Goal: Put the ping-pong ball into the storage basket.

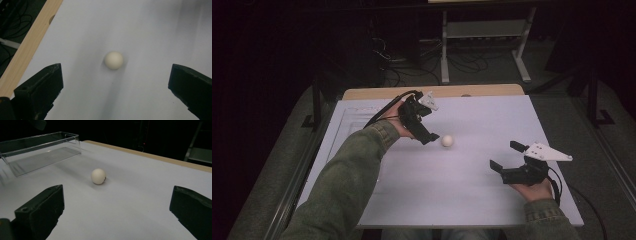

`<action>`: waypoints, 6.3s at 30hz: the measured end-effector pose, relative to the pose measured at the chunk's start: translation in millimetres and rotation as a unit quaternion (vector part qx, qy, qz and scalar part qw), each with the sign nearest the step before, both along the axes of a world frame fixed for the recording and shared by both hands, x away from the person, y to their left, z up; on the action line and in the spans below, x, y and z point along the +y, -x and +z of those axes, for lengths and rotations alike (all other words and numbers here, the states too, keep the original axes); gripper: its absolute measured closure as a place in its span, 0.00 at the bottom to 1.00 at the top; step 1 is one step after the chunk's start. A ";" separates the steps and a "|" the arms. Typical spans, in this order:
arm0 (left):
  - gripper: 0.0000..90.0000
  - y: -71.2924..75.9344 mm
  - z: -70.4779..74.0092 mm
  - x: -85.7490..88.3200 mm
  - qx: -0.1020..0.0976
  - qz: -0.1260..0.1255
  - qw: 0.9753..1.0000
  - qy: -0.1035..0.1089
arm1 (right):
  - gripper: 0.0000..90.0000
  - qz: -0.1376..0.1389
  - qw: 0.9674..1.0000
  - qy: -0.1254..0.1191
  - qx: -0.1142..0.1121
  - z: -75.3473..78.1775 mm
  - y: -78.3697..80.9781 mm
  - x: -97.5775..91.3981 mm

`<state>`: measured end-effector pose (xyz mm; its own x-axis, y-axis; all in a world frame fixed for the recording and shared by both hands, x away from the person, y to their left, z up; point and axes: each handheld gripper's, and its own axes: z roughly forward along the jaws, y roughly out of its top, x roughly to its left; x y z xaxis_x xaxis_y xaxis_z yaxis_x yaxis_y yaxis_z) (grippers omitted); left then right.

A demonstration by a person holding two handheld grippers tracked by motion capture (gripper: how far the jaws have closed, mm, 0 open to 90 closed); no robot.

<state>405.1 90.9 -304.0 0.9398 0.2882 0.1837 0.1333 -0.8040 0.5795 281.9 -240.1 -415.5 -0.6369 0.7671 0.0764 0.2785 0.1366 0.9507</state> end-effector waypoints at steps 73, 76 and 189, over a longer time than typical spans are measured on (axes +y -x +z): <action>0.00 -45.6 -66.6 -44.7 0.069 -0.055 0.990 -0.111 | 0.00 0.012 1.000 -0.003 0.007 -1.4 2.3 -0.3; 0.00 -46.7 -70.4 -46.0 0.077 -0.063 0.989 -0.107 | 0.00 0.012 1.000 -0.003 0.007 -1.7 2.0 -0.1; 0.56 -31.9 -49.9 -61.9 0.032 -0.085 0.989 -0.117 | 0.00 0.021 1.000 -0.003 0.014 -3.1 1.7 1.6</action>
<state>437.1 29.0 -353.9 0.9827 0.0824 0.1656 0.0158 -0.9293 0.3689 280.2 -238.5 -418.6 -0.6666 0.7386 0.1002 0.2999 0.1427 0.9433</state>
